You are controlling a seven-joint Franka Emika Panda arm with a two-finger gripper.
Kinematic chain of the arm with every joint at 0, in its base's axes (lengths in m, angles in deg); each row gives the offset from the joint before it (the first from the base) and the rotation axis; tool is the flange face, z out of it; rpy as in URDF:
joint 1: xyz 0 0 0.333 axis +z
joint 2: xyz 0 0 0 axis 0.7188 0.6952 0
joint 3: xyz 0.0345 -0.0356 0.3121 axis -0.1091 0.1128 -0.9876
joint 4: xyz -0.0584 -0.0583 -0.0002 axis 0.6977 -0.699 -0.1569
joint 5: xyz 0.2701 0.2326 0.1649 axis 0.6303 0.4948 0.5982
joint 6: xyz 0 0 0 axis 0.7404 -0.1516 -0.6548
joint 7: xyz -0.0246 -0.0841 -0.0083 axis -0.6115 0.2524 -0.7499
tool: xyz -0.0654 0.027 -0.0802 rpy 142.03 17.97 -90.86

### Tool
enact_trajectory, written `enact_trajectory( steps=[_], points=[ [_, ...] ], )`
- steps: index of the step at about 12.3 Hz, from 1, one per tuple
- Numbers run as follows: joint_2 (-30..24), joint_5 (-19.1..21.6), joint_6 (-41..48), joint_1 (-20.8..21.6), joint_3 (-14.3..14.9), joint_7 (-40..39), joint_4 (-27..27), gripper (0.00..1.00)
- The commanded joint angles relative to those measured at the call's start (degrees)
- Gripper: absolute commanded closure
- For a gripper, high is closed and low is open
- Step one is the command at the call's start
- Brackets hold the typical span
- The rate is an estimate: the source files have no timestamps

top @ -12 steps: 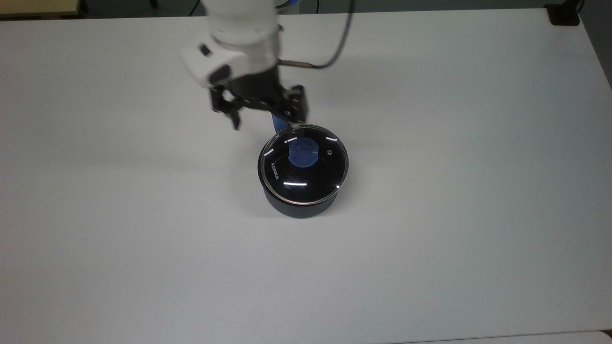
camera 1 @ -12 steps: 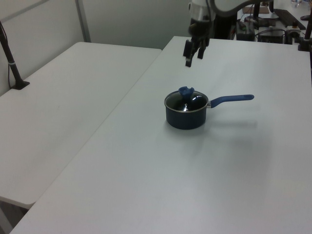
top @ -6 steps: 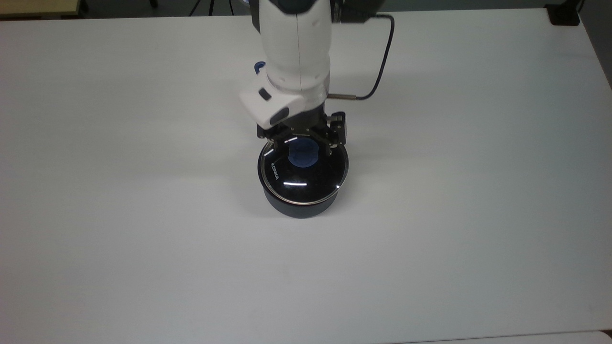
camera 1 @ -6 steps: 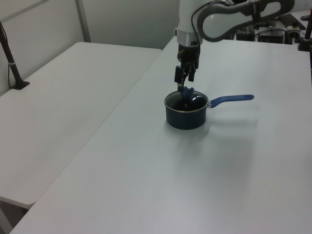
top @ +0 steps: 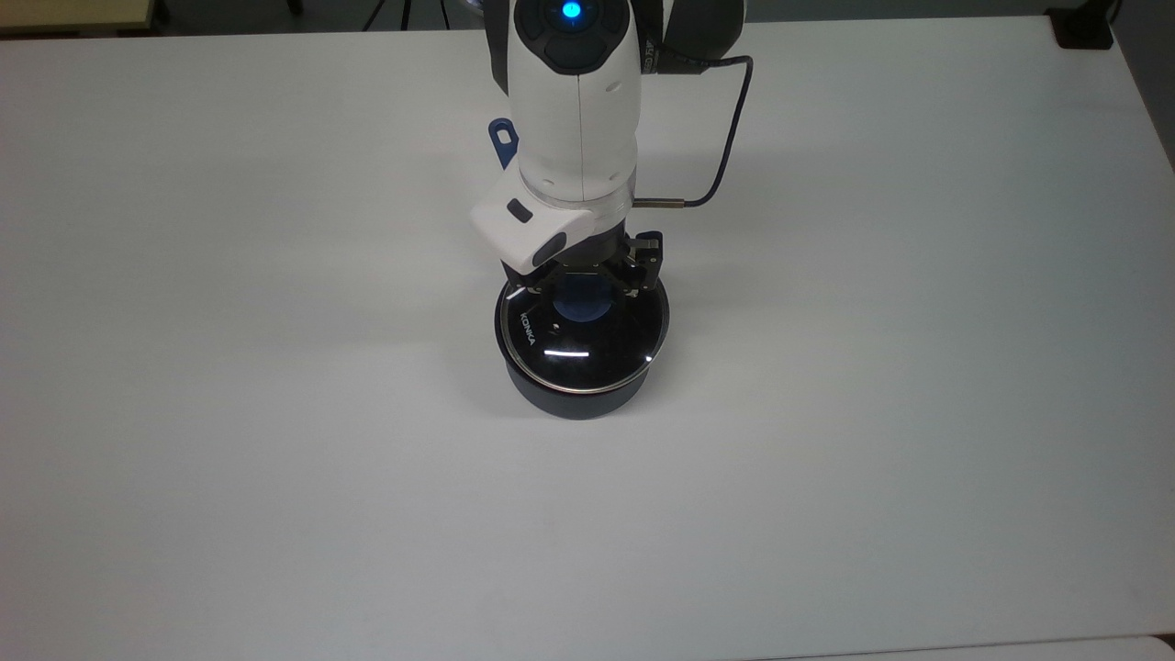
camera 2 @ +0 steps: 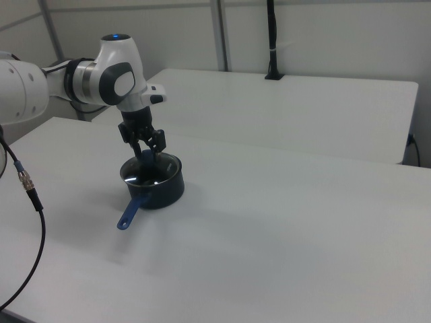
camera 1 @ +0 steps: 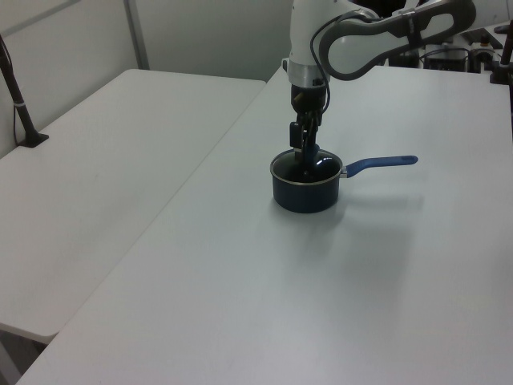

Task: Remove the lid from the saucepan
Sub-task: 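Close the gripper on the blue knob of the lid, then lift the glass lid off the saucepan and carry it aside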

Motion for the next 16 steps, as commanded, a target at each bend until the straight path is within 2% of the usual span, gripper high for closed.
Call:
enact_trajectory(
  steps=[1, 4, 6, 9, 14, 16],
  points=[
    [-0.38, 0.66, 0.3, 0.67, 0.62, -1.95, -0.83, 0.42],
    [-2.49, 0.74, 3.01, 0.15, 0.71, -3.09, -0.92, 0.5],
    [-5.2, 1.01, 5.12, 0.23, 0.71, -4.76, -0.57, 0.52],
    [-9.42, 1.01, 11.62, 2.51, 0.62, -5.03, 0.83, 0.54],
    [-20.31, 0.31, 12.08, 14.01, 0.71, -4.59, 17.59, 0.56],
    [-21.39, -0.22, 11.37, 16.05, 0.71, -4.41, 21.74, 0.56]
  ],
)
